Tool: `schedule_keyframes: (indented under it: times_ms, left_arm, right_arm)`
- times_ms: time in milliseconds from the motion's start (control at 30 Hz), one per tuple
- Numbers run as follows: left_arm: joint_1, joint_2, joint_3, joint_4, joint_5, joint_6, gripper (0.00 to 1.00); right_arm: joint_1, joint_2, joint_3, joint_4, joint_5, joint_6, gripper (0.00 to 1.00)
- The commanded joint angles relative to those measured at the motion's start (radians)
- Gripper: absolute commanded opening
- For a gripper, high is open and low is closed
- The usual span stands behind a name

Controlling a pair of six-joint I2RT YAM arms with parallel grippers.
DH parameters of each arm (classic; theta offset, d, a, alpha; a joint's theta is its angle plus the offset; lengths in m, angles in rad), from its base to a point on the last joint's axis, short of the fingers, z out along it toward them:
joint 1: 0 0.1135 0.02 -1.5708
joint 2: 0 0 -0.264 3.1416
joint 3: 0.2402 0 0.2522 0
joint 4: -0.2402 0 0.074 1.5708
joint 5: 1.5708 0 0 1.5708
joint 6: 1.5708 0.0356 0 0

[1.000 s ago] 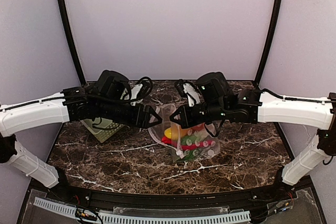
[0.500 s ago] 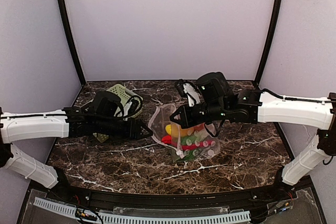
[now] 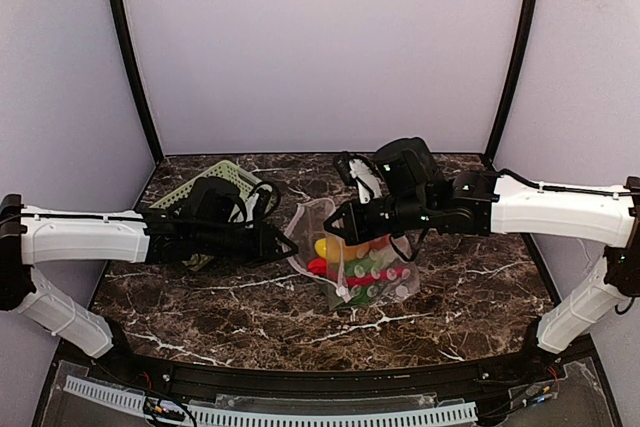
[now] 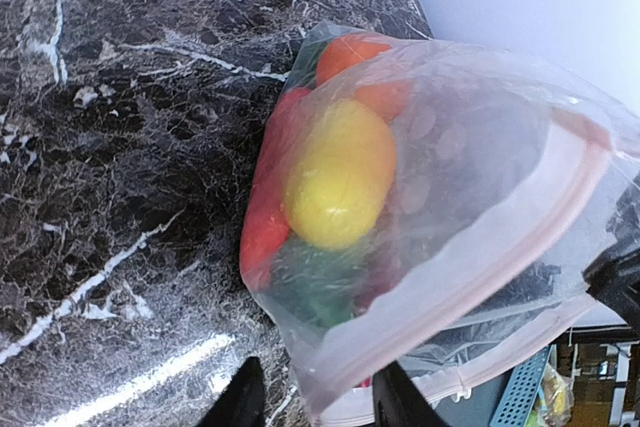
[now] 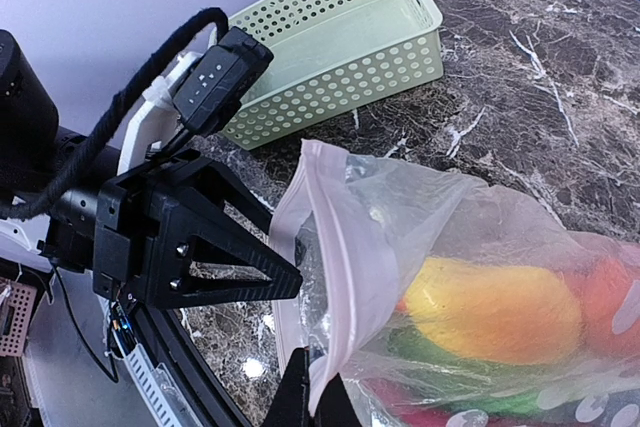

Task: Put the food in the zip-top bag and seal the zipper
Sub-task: Pass from the right arm to the left, then hold the zipper food storage bag at the center of the board.

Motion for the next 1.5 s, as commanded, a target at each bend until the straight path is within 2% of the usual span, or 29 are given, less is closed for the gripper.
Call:
schedule_keyframes:
  times_ms: [0, 133, 167, 333, 500, 633, 767, 900, 1033, 1233, 1333, 1467]
  left_arm:
    - [0.005, 0.016, 0.007, 0.03, 0.025, -0.004, 0.29]
    - [0.005, 0.009, 0.038, 0.036, 0.033, -0.005, 0.05]
    - [0.005, 0.004, 0.05, 0.031, 0.032, 0.005, 0.03]
    - [0.005, -0.036, 0.201, -0.023, 0.052, 0.054, 0.01]
    - [0.004, -0.056, 0.244, 0.017, 0.103, 0.031, 0.01]
    - [0.004, -0.082, 0.232, 0.002, 0.056, 0.042, 0.01]
    - [0.019, -0.123, 0.201, -0.016, 0.017, 0.047, 0.01]
    - [0.036, -0.148, 0.194, -0.018, 0.006, 0.046, 0.01]
    - [0.045, -0.161, 0.2, -0.022, -0.002, 0.051, 0.01]
    - [0.049, -0.163, 0.211, -0.057, -0.009, 0.057, 0.01]
    - [0.049, -0.163, 0.214, -0.066, -0.013, 0.056, 0.01]
    - [0.049, -0.165, 0.211, -0.074, -0.018, 0.058, 0.01]
  right_arm:
    - [0.011, -0.009, 0.02, 0.021, 0.019, 0.001, 0.0]
    - [0.011, -0.001, 0.054, 0.005, 0.021, -0.024, 0.0]
    - [0.01, 0.002, 0.074, -0.007, 0.027, -0.041, 0.0]
    - [0.001, 0.031, 0.204, -0.065, 0.053, -0.125, 0.0]
    - [-0.019, 0.067, 0.308, -0.085, 0.054, -0.158, 0.01]
    - [-0.021, 0.053, 0.357, -0.094, 0.077, -0.194, 0.32]
    - [-0.021, -0.035, 0.327, -0.096, 0.127, -0.225, 0.62]
    - [-0.022, -0.155, 0.2, -0.07, 0.167, -0.247, 0.78]
    - [-0.025, -0.286, 0.023, -0.022, 0.157, -0.244, 0.77]
    - [-0.023, -0.421, -0.235, 0.118, 0.027, -0.223, 0.68]
    - [0.0, -0.446, -0.308, 0.174, -0.013, -0.228, 0.64]
    - [0.049, -0.429, -0.332, 0.187, 0.006, -0.252, 0.55]
